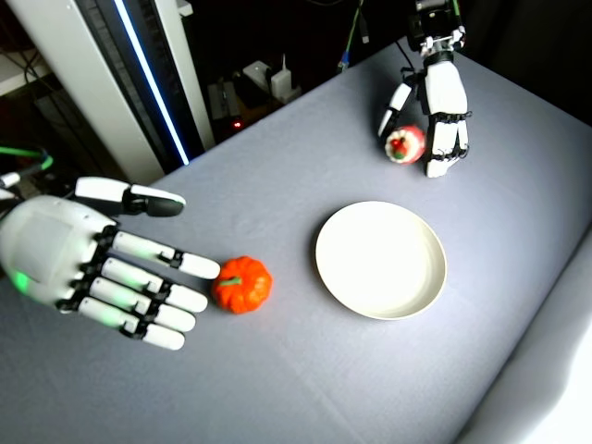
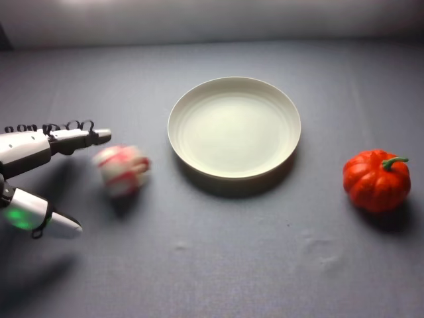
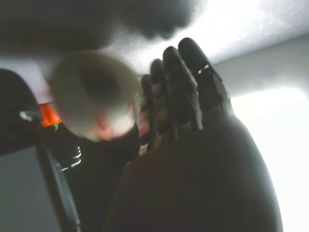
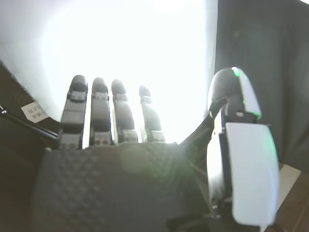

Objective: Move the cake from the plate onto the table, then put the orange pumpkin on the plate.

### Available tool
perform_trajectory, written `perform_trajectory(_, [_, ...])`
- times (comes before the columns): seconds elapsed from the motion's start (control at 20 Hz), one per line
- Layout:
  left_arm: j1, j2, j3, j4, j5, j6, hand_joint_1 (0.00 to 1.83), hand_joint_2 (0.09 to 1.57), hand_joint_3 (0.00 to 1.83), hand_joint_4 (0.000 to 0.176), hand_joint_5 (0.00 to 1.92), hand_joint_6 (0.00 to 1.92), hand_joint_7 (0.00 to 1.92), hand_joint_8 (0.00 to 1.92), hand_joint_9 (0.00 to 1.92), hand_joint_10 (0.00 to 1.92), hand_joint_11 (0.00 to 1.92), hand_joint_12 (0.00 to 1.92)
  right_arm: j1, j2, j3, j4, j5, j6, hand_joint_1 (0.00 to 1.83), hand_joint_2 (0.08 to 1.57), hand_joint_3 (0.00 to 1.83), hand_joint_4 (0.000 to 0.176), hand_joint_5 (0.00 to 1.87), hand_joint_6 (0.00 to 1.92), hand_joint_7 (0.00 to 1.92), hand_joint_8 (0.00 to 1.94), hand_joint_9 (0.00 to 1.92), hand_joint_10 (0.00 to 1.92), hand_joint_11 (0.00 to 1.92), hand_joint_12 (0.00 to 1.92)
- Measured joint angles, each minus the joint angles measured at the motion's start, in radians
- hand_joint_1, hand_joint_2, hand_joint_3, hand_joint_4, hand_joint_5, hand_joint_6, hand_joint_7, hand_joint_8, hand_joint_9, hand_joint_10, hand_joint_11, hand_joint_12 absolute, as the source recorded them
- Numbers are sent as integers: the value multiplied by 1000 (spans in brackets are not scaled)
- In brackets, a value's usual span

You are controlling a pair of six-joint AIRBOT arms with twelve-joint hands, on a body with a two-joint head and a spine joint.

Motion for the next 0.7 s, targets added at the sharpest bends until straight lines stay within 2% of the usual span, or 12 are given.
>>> perform_trajectory(0.05, [0, 6, -4, -3, -4, 0, 914, 783, 0, 157, 0, 0, 0, 0, 1, 0, 0, 342, 0, 0, 0, 1, 0, 0, 435, 1143, 4, 86, 0, 0, 0, 0, 0, 0, 0, 0])
perform_trajectory(0.1, [0, 11, -9, -9, -10, 0, 931, 790, 0, 155, 0, 0, 0, 0, 0, 0, 0, 280, 0, 0, 0, 2, 0, 0, 432, 1139, 2, 92, 0, 0, 0, 0, 0, 0, 0, 0])
perform_trajectory(0.2, [6, 16, -14, -17, -27, 1, 947, 811, 6, 167, 0, 0, 0, 0, 0, 0, 0, 202, 0, 0, 0, 0, 0, 0, 427, 1135, 1, 97, 0, 0, 0, 0, 0, 0, 0, 0])
perform_trajectory(0.25, [7, 23, -24, -18, -29, 1, 963, 818, 4, 174, 0, 0, 0, 0, 0, 0, 0, 104, 0, 0, -1, 0, 1, 0, 421, 1139, 2, 88, 0, 0, 0, 0, 0, 0, 0, 0])
perform_trajectory(0.3, [10, 26, -27, -22, -40, 1, 962, 836, 3, 170, 0, 0, 0, 0, 0, 0, 0, 122, 0, 0, -1, 3, 0, 0, 421, 1145, 5, 80, 0, 0, 0, 0, 0, 0, 0, 0])
perform_trajectory(0.4, [18, 39, -34, -42, -60, 1, 970, 850, 1, 132, 0, 0, 0, 0, 0, 0, 0, 238, 0, 0, -1, 2, 2, 0, 423, 1156, 9, 85, 0, 0, 0, 0, 0, 0, 0, 0])
perform_trajectory(0.45, [18, 42, -35, -47, -66, 1, 936, 843, 0, 110, 0, 0, 0, 0, 0, 0, 0, 360, 0, 0, -1, 4, 0, 0, 423, 1160, 10, 81, 0, 0, 0, 0, 0, 0, 0, 0])
perform_trajectory(0.5, [18, 42, -35, -51, -74, 1, 941, 840, 0, 118, 0, 0, 0, 0, 0, 0, 0, 321, 0, 0, -1, 3, 0, 0, 419, 1153, 6, 89, 0, 0, 0, 0, 0, 0, 0, 0])
perform_trajectory(0.55, [18, 43, -38, -53, -76, 1, 936, 832, 0, 147, 0, 0, 0, 0, 0, 0, 0, 312, 0, 0, -1, 3, 1, 0, 437, 1158, 7, 88, 0, 0, 0, 0, 0, 0, 0, 0])
perform_trajectory(0.6, [18, 43, -41, -51, -81, 1, 923, 829, 0, 148, 0, 0, 0, 0, 0, 0, 0, 310, 0, 0, -1, 3, 0, 0, 447, 1162, 8, 90, 0, 0, 0, 0, 0, 0, 0, 0])
perform_trajectory(0.65, [19, 43, -45, -56, -84, 0, 921, 825, 0, 128, 0, 0, 0, 0, 10, 3, 0, 367, 0, 0, -2, 5, 0, 0, 446, 1157, 5, 94, 0, 0, 0, 0, 0, 0, 0, 0])
perform_trajectory(0.7, [19, 47, -49, -57, -90, 1, 945, 829, 0, 130, 0, 0, 0, 0, 6, 1, 0, 342, 0, 0, -2, 4, 0, 0, 448, 1151, 2, 92, 0, 0, 0, 0, 0, 0, 0, 0])
